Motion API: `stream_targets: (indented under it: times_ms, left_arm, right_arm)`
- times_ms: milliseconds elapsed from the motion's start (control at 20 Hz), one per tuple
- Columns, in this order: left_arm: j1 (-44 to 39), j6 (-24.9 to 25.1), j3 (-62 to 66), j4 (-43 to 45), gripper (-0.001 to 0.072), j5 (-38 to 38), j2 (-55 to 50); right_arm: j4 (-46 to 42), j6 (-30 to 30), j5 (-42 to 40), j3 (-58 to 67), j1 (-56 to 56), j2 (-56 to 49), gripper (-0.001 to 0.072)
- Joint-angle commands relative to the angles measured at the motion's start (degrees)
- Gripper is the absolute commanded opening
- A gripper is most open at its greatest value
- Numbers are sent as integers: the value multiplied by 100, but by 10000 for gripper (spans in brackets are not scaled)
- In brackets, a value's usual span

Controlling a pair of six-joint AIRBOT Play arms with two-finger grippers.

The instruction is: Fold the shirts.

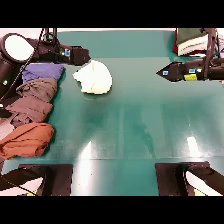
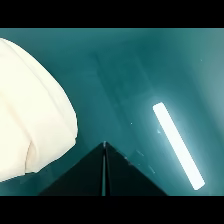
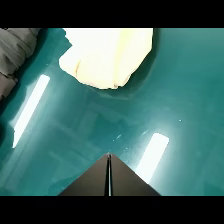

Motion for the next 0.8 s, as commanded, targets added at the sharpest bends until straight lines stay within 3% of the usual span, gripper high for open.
stream_targets:
  times_ms: [0, 500, 650, 700, 750]
  left_arm:
    - [2, 0, -4, 4, 24, 2, -7]
    - [2, -24, -4, -74, 23, 39, -11]
    - [0, 149, -11, -273, 27, 472, -35]
    - [2, 407, -11, -251, 240, 695, -83]
    - [2, 435, -11, -170, 525, 841, -203]
  right_arm:
    - [9, 2, -2, -9, -4, -9, 21]
    - [4, 2, 4, -9, -4, -15, 21]
    - [7, 2, -70, -9, -4, -15, 20]
    - [7, 2, -153, -9, -4, -15, 21]
    - [7, 2, -221, -9, -4, -17, 21]
